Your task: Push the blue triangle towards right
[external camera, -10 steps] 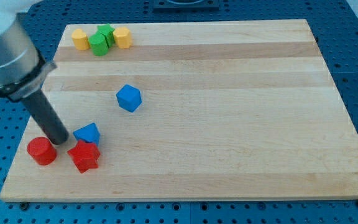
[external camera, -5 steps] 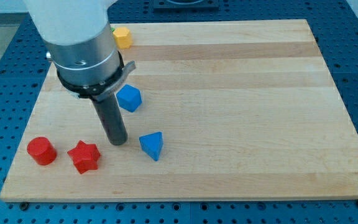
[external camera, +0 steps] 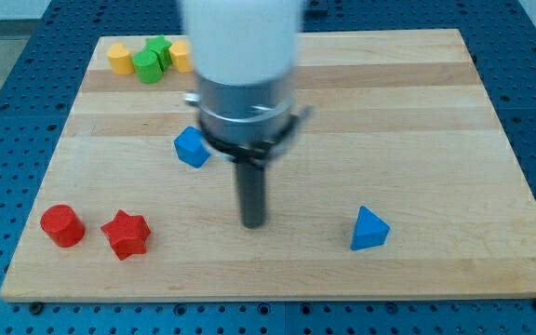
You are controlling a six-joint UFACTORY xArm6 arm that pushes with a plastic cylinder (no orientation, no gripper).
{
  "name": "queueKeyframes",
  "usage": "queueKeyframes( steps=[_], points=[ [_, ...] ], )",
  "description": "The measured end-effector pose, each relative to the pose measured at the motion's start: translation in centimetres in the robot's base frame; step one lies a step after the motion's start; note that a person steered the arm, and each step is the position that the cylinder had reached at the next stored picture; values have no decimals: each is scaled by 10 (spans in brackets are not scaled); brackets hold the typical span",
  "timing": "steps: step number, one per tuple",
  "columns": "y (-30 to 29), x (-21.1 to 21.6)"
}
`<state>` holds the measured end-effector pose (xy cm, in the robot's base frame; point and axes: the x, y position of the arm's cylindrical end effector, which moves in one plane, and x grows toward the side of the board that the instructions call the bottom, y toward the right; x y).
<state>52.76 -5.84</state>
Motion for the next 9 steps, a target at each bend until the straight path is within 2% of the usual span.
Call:
queueKeyframes(
  steps=[1,2,3,4,5,6,7,8,9],
  points=[
    [-55,-41],
    [-104,-42],
    [-131,-75],
    [-112,-116],
    [-45,-119],
    [26,-94],
    [27,-114],
    [-29,-145],
    [-94,-118]
  ],
)
